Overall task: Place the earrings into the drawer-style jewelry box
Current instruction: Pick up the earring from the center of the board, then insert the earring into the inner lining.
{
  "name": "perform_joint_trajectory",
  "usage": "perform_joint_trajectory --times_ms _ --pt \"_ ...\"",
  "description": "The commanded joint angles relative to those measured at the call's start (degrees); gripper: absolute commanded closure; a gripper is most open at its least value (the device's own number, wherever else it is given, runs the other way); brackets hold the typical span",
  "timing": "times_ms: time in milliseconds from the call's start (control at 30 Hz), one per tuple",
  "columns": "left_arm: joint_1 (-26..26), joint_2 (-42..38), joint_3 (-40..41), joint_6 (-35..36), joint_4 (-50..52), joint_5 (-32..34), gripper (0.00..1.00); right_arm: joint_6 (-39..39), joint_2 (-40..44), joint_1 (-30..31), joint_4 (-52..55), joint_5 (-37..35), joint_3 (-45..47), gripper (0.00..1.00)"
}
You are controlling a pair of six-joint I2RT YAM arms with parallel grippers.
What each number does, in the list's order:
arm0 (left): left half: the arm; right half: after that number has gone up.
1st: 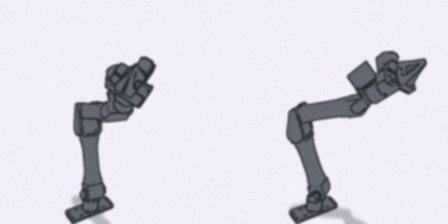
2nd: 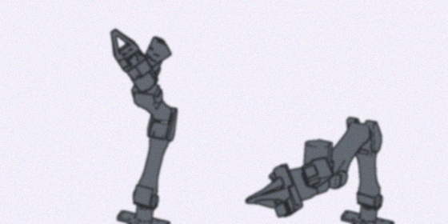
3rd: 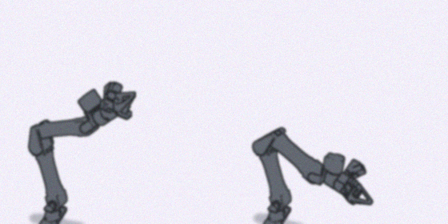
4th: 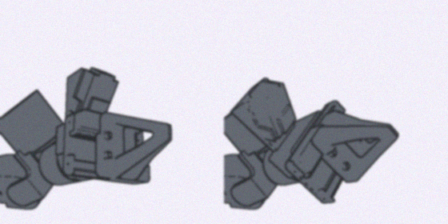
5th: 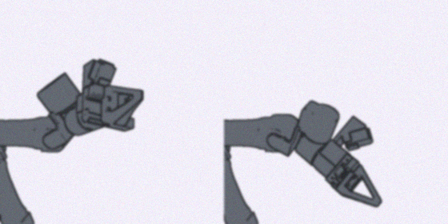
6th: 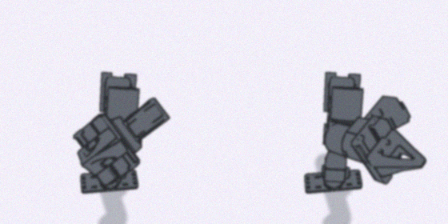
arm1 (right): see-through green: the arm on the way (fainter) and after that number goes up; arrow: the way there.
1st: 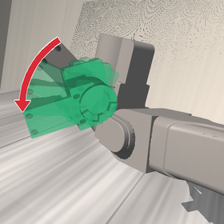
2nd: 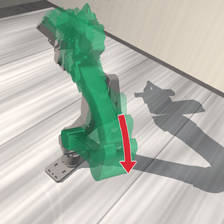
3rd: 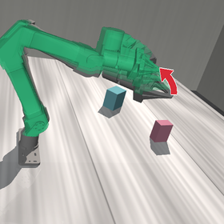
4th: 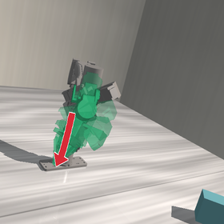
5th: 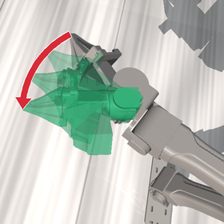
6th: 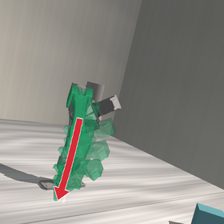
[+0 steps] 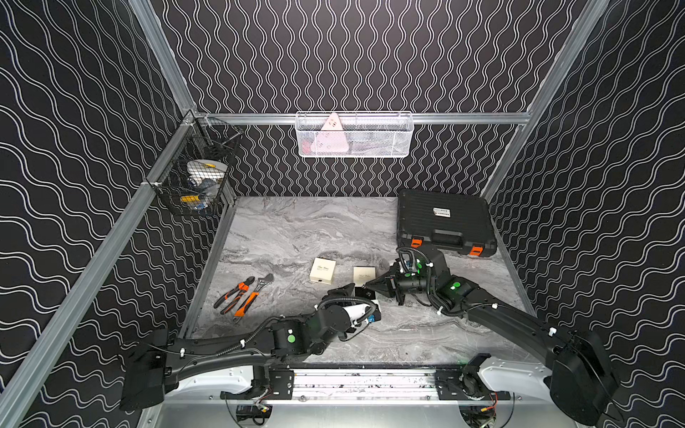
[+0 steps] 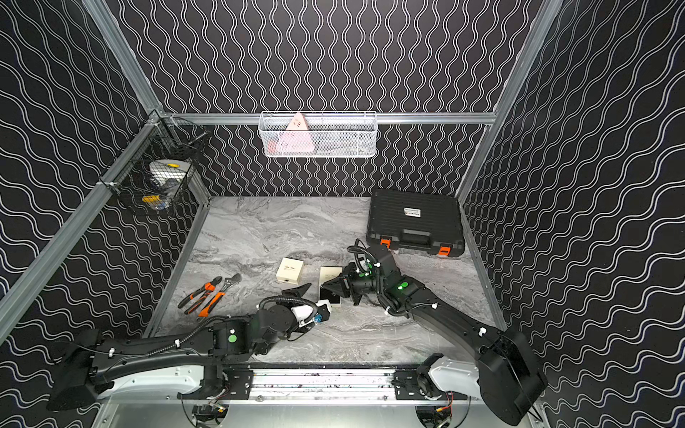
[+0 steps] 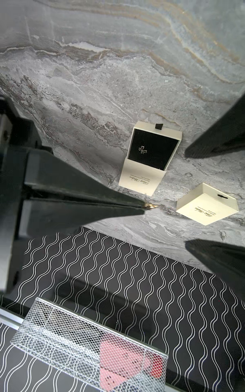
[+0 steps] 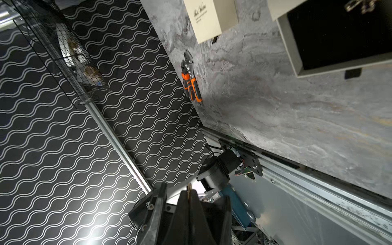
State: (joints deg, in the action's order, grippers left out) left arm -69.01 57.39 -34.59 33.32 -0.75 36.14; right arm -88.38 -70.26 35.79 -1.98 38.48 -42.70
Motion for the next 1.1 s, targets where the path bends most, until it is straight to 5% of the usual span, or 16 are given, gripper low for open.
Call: perform_joint_trajectory --times_ms 0,167,367,600,700,833,1067 --pt "-0.14 -1.88 -0.55 -2.70 2.21 -0.63 0.28 2.90 -1.03 -1.70 -0.19 0.77 -0.09 1.00" --pt "-0.09 -5.49 -2.12 -8.77 7.36 -2.65 0.27 10.59 -3.14 -3.26 -3.85 2.27 0.60 1.00" --pt "-0.01 -11.29 -3.03 -25.48 13.04 -3.84 0.25 15.93 -5.85 -3.62 -9.84 7.66 3.40 1.00" --pt "0.01 -15.69 0.10 -41.32 13.89 -3.45 0.03 23.25 -8.48 -3.39 -3.42 6.17 2.65 1.00" --pt "0.18 -16.86 0.14 -47.27 16.19 -0.85 0.01 23.57 -11.66 -2.96 -6.24 6.43 3.33 1.00" --pt "1.05 -17.43 -0.52 -51.14 18.89 -0.22 0.01 24.49 -16.65 -2.71 -9.15 7.37 2.49 1.00" --pt "6.28 -16.20 -0.39 -53.58 17.87 -8.91 0.01 23.33 -23.55 -2.57 -16.32 8.19 2.62 1.00"
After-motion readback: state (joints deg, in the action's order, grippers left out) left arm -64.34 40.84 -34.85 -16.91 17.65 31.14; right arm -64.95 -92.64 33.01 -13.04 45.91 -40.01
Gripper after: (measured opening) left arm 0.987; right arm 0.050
